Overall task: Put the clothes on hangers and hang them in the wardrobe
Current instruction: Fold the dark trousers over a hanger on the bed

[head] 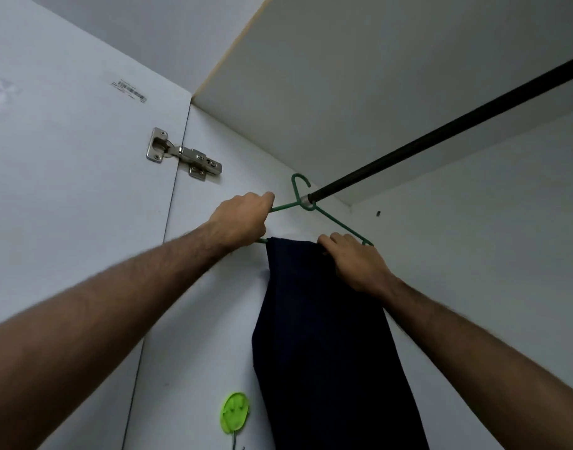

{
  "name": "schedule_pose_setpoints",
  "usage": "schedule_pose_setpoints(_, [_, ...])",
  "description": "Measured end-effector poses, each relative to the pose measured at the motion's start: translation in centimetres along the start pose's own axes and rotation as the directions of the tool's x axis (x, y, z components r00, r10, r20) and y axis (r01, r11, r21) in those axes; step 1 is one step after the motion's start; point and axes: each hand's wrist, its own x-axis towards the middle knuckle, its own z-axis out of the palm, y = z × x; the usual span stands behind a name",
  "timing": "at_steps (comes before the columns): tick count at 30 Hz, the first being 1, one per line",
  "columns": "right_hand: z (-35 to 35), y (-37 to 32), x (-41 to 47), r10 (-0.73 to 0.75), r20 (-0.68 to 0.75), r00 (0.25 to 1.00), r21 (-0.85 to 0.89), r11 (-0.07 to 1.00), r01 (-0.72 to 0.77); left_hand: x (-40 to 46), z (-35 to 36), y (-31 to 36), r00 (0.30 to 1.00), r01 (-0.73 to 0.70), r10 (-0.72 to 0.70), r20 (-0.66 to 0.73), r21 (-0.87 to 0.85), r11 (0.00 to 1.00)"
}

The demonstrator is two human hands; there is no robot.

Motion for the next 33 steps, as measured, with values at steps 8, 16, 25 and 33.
schedule_pose_setpoints(8, [3.6,2.7,1.2,0.021,-0.010,1.000,0.079,0.997,-0.020,3.6,2.3,1.9,1.000,0.002,-0.003,0.005,0.049,0.999])
schedule_pose_setpoints(16, [6.4,3.5,0.0,0.026,0.061,0.998,0.102,0.994,-0.032,3.3,4.6,3.4,0.998,-0.039,0.034,0.048,0.111,0.993])
schedule_pose_setpoints(25, [6.9,2.4,-1.1,0.013,0.130,0.991,0.187,0.982,-0.038,0.6,5.0,3.6,0.996,-0.035,0.022,0.082,0.167,0.985])
schedule_pose_setpoints(33, [5.7,1.6,-2.6,0.022,0.074,0.997,0.247,0.968,-0.040,-2.2,4.1,3.2,0.995,-0.085,0.096,-0.025,0.298,0.951])
